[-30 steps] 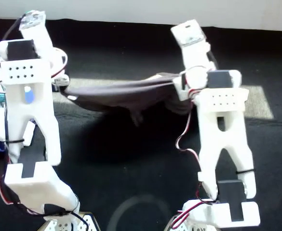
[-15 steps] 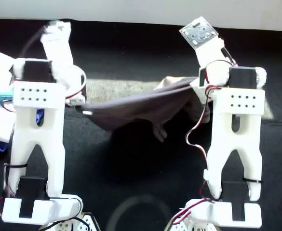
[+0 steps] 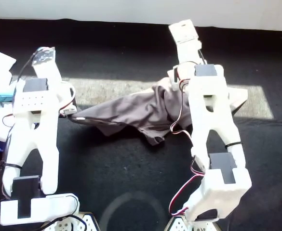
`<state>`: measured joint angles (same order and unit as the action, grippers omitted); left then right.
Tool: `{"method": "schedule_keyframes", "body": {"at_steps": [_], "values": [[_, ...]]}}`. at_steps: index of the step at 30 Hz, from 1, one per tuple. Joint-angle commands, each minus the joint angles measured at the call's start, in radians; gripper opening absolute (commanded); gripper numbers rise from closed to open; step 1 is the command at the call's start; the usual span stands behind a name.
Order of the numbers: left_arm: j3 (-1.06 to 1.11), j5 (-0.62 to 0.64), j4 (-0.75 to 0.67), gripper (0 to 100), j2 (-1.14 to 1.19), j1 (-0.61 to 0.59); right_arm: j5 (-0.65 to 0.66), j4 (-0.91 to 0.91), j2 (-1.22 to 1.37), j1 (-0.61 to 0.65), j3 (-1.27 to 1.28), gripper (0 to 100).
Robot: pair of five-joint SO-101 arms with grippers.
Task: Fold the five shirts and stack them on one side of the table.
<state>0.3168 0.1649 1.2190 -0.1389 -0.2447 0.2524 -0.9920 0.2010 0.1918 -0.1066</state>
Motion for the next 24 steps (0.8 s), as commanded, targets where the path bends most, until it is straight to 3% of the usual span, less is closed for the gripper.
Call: {"method": "schedule_keyframes", "body": {"at_steps": [1, 7, 13, 17, 24], "values": [[-0.008, -0.008, -0.029, 1, -0.027, -0.045, -0.028, -0.116, -0.033, -0.019, -0.102, 22.8], [-0.005, -0.008, -0.057, 1, -0.027, -0.071, -0.021, -0.496, -0.120, 0.025, -0.189, 20.4], [-0.005, -0.008, -0.100, 1, -0.027, -0.068, 0.149, -0.733, -0.136, 0.193, -0.170, 15.2], [-0.010, -0.008, -0.100, 1, -0.027, -0.068, 0.163, -0.719, -0.134, 0.286, -0.039, 15.5], [-0.005, -0.008, -0.098, 1, -0.030, -0.071, 0.163, -0.461, -0.134, 0.377, 0.285, 27.7]]}}
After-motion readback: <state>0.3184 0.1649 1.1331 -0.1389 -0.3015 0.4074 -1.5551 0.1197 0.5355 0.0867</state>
